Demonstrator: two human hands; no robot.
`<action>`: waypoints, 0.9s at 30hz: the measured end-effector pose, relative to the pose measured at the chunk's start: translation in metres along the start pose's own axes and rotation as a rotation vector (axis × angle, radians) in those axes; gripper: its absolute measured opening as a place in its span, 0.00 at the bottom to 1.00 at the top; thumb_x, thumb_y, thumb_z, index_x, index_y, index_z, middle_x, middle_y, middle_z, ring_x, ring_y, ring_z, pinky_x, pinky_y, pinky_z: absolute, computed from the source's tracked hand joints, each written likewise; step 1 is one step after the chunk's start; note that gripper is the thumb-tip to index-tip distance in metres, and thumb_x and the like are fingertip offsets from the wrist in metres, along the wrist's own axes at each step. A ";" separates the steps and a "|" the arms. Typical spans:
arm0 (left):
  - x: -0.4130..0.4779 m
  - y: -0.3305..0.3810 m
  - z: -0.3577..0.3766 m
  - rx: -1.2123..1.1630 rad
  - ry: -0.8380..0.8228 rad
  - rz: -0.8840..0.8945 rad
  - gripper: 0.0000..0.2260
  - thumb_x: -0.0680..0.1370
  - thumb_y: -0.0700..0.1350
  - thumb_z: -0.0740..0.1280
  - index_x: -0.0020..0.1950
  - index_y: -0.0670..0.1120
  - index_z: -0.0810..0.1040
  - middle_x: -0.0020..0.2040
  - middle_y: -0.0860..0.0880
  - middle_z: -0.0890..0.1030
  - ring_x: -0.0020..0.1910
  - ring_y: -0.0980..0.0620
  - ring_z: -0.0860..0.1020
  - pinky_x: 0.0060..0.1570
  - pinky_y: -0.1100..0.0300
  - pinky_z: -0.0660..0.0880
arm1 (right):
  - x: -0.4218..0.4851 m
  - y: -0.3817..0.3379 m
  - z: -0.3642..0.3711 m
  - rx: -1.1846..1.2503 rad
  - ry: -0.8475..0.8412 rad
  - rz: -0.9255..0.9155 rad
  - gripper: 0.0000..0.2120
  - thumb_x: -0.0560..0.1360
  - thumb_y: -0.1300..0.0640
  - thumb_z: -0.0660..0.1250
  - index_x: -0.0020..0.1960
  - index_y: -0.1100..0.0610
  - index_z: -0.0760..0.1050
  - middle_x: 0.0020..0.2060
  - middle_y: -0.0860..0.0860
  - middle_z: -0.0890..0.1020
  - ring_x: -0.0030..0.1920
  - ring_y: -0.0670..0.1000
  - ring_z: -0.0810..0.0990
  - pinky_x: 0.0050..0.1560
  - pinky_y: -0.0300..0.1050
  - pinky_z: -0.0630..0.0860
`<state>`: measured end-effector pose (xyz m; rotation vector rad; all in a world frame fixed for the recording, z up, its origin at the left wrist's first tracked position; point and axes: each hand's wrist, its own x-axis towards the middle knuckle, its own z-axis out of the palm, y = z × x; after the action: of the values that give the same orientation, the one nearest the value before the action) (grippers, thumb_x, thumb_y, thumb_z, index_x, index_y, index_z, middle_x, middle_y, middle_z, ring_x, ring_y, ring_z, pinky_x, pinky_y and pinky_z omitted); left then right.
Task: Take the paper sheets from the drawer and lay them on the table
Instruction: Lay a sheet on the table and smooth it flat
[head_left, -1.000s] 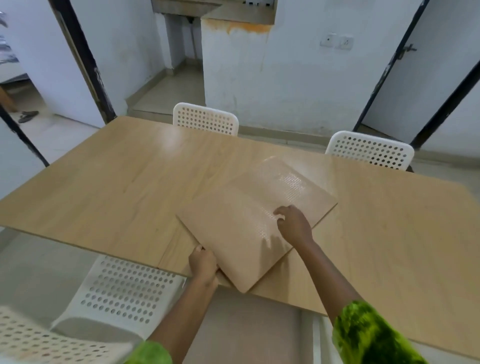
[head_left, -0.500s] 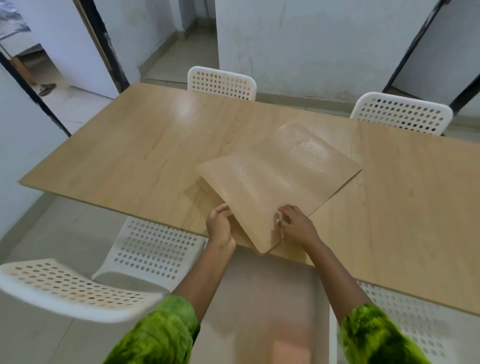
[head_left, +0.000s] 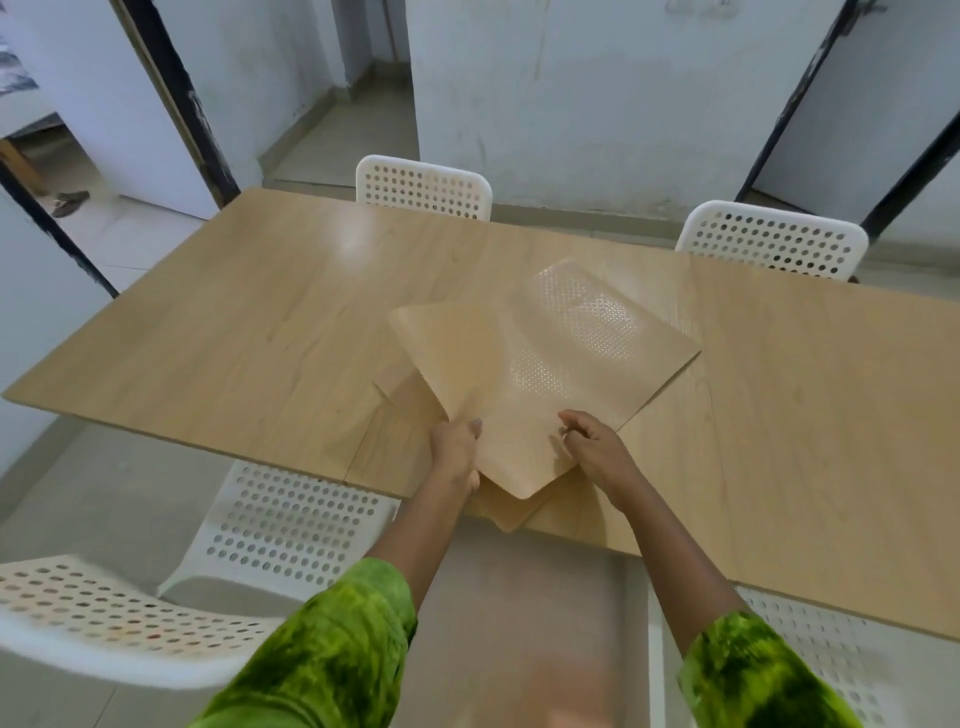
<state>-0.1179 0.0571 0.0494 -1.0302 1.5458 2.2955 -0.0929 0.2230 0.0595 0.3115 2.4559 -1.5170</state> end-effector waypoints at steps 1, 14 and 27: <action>-0.003 0.000 -0.002 -0.028 -0.015 0.027 0.06 0.75 0.29 0.61 0.46 0.37 0.75 0.42 0.43 0.77 0.39 0.47 0.76 0.43 0.53 0.76 | 0.002 -0.002 -0.005 0.020 0.031 -0.001 0.19 0.78 0.63 0.55 0.69 0.58 0.68 0.68 0.53 0.71 0.68 0.51 0.68 0.64 0.41 0.64; -0.034 0.041 -0.055 0.016 -0.382 0.117 0.08 0.76 0.30 0.60 0.45 0.40 0.77 0.31 0.47 0.84 0.30 0.51 0.82 0.28 0.59 0.79 | 0.044 0.000 -0.124 -0.515 0.201 0.187 0.25 0.78 0.50 0.56 0.72 0.58 0.60 0.73 0.58 0.63 0.73 0.60 0.57 0.70 0.57 0.58; -0.082 0.034 -0.057 0.186 -0.557 0.135 0.09 0.70 0.32 0.65 0.44 0.42 0.83 0.35 0.46 0.85 0.31 0.51 0.83 0.31 0.60 0.80 | -0.071 0.045 -0.202 0.219 0.597 0.313 0.13 0.71 0.66 0.67 0.55 0.68 0.76 0.50 0.61 0.78 0.47 0.54 0.73 0.46 0.45 0.67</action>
<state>-0.0491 0.0097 0.1151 -0.2112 1.5706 2.2009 -0.0298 0.4203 0.1313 1.2900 2.4623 -1.7295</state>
